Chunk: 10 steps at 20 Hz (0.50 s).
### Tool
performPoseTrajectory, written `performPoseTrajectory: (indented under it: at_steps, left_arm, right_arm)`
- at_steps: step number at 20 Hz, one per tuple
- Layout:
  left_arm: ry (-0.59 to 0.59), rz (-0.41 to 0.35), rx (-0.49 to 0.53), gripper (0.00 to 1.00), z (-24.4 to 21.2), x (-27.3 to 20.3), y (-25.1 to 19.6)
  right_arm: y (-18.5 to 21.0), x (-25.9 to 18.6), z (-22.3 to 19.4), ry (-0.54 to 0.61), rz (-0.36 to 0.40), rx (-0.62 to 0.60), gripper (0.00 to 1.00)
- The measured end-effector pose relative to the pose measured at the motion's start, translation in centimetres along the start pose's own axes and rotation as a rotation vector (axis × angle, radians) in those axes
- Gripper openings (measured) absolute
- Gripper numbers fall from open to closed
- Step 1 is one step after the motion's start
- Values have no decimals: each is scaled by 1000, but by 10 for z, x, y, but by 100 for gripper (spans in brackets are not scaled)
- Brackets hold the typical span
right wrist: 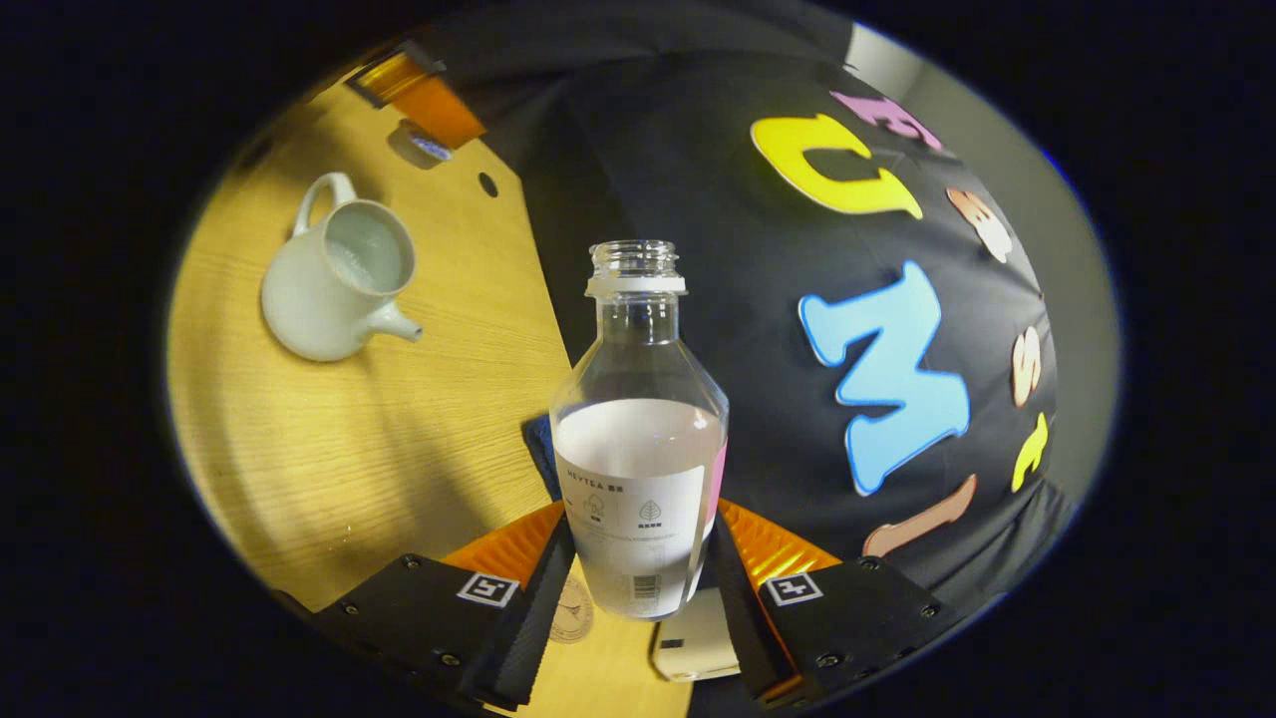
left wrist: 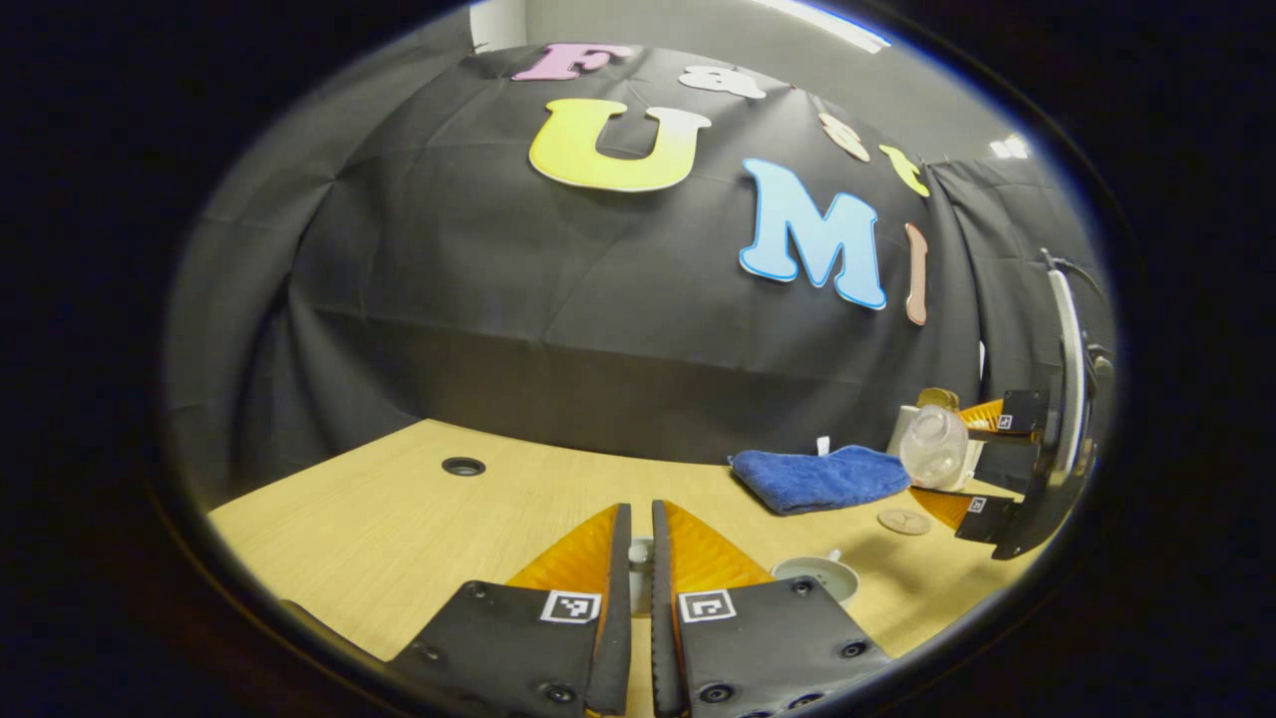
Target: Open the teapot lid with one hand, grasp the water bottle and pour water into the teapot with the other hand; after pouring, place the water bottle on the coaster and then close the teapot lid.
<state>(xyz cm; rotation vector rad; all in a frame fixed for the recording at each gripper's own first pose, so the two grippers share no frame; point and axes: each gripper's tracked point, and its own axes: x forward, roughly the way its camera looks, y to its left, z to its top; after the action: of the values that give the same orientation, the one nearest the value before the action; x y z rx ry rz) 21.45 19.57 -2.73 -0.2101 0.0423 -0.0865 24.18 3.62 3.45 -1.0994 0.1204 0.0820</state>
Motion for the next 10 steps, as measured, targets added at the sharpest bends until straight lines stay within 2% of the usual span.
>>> performPoseTrajectory:
  at_steps: [6, 10]
  left_arm:
    - [2, -2, 6, 15, -1, 0, -3]
    - [3, -3, 13, 15, -2, 0, -4]
  right_arm:
    - [-24, 12, -33, 54, 25, 328, 75]
    - [-38, 18, -50, 50, 8, 557, 75]
